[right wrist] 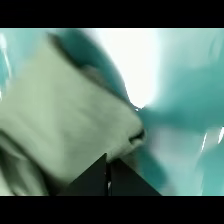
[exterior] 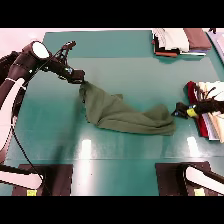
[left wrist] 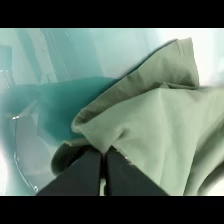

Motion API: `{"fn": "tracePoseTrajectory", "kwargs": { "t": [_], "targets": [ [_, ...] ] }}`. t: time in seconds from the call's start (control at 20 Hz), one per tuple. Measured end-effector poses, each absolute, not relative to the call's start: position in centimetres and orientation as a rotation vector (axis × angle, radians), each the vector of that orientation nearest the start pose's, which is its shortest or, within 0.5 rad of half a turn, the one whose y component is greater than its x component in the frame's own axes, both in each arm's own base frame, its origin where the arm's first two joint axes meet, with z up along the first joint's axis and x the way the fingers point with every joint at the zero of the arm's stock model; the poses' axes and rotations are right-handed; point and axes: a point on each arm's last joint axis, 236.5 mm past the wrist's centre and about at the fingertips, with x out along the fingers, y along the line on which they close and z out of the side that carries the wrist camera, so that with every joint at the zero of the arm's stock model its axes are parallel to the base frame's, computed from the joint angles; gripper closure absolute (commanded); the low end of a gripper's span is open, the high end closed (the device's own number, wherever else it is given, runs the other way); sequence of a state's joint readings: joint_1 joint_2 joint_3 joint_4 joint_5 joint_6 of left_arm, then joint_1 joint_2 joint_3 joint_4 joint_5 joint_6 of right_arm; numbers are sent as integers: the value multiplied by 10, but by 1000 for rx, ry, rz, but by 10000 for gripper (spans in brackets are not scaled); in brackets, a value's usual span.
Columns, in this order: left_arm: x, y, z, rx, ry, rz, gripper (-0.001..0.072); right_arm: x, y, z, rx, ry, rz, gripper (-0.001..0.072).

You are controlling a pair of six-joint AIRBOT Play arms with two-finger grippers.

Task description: Fold the shirts.

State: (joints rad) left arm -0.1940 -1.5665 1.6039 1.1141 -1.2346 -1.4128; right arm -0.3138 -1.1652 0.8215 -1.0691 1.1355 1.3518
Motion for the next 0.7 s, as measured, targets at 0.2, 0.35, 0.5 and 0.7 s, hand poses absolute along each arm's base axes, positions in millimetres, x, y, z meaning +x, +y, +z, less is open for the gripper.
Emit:
{"fn": "tracePoseTrajectory", "kwargs": {
  "t": [0.2, 0.35, 0.5, 0.7],
  "targets": [
    [447, -188, 64, -140, 1179, -551, 679, 364, 11, 24, 428, 1112, 145, 517],
    [444, -188, 62, -133, 1191, -553, 679, 374, 6, 45, 401, 1057, 144, 294],
    [442, -187, 61, -122, 1199, -560, 679, 358, -17, 35, 408, 1115, 91, 294],
    [441, -187, 61, -115, 1201, -563, 678, 313, -40, -13, 506, 1263, 20, 199]
  ]
}}
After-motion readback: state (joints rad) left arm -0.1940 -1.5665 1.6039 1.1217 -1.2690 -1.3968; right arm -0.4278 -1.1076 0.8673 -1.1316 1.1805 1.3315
